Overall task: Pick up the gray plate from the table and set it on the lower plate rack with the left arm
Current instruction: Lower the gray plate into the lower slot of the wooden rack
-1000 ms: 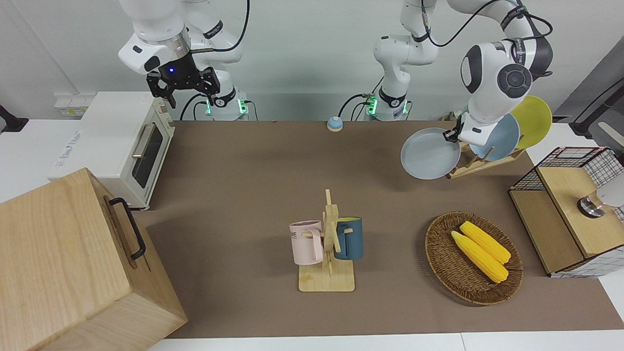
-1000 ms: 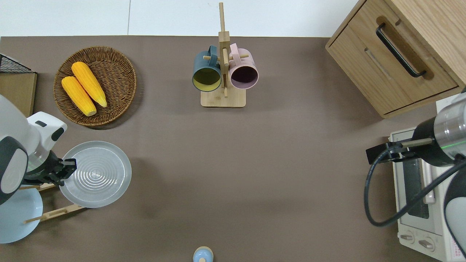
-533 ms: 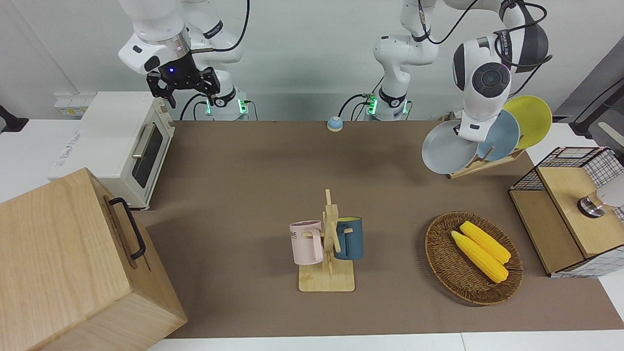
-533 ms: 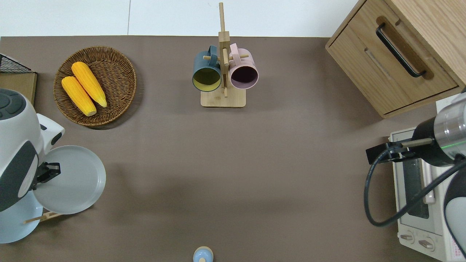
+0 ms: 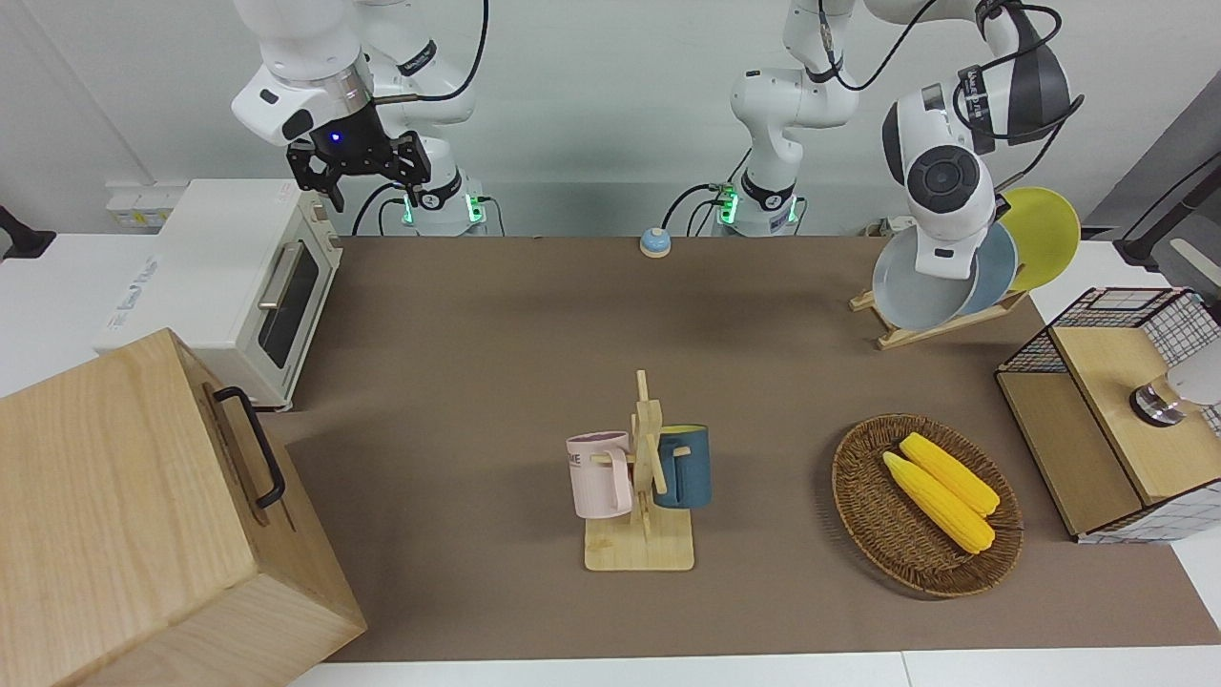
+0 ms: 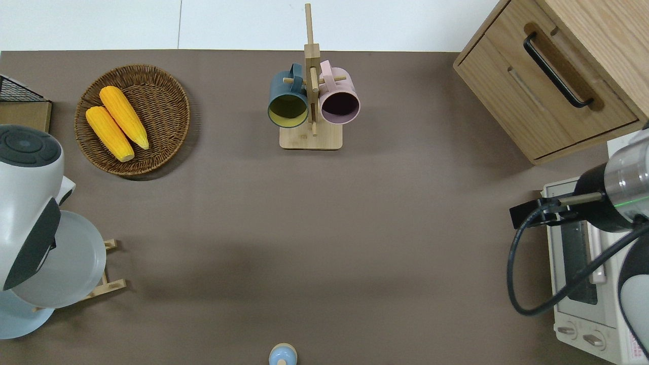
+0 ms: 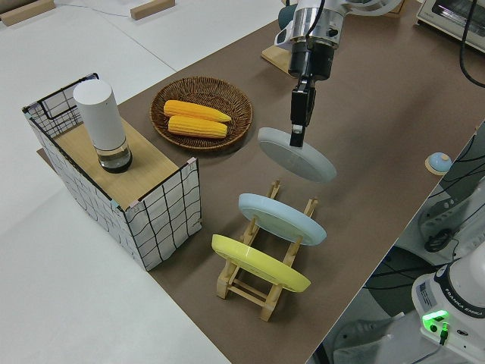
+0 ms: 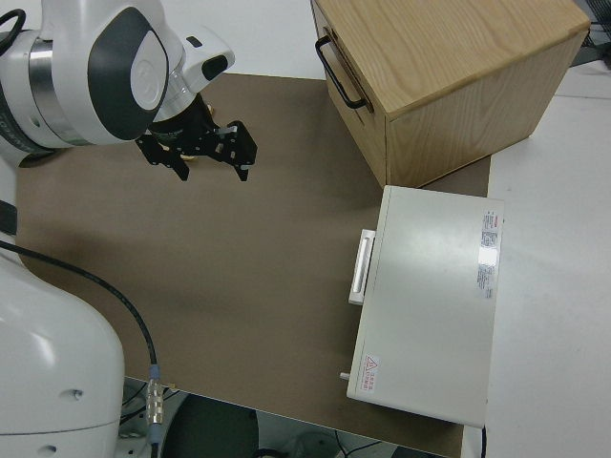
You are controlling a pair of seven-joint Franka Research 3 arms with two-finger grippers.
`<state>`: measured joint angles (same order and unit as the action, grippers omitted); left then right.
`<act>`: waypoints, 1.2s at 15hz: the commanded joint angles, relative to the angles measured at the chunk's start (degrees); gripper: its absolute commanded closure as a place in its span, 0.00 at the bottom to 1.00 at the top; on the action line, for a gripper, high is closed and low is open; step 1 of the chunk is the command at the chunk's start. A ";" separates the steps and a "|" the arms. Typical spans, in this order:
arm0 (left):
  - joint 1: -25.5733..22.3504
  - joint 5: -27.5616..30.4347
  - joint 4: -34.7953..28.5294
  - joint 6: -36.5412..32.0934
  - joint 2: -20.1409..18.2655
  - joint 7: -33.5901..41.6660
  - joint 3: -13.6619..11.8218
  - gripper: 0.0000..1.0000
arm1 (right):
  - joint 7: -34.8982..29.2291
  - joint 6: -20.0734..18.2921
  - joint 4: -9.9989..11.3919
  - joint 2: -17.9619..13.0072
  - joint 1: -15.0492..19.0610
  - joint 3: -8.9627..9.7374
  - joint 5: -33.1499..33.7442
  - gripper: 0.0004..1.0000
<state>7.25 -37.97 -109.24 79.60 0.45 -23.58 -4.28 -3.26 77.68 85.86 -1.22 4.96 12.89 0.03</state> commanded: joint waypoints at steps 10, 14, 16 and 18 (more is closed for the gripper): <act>0.75 -2.11 -2.38 -7.00 3.50 -9.27 -0.20 1.00 | 0.19 -0.87 -0.35 -0.27 0.85 0.38 -0.20 0.01; 2.07 -3.43 -2.30 -7.00 5.60 -12.27 -0.11 1.00 | 0.19 -0.87 -0.35 -0.27 0.85 0.38 -0.21 0.01; 2.42 -3.43 -2.30 -7.09 6.31 -13.67 -0.11 1.00 | 0.18 -0.87 -0.35 -0.27 0.85 0.38 -0.21 0.01; 2.59 -3.34 -2.30 -7.09 6.75 -14.90 -0.03 1.00 | 0.19 -0.87 -0.35 -0.27 0.85 0.38 -0.12 0.01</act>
<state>8.50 -39.86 -111.30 73.54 6.32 -35.88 -3.95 -3.26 77.68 85.86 -1.22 4.96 12.89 0.03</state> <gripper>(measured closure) 0.974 0.009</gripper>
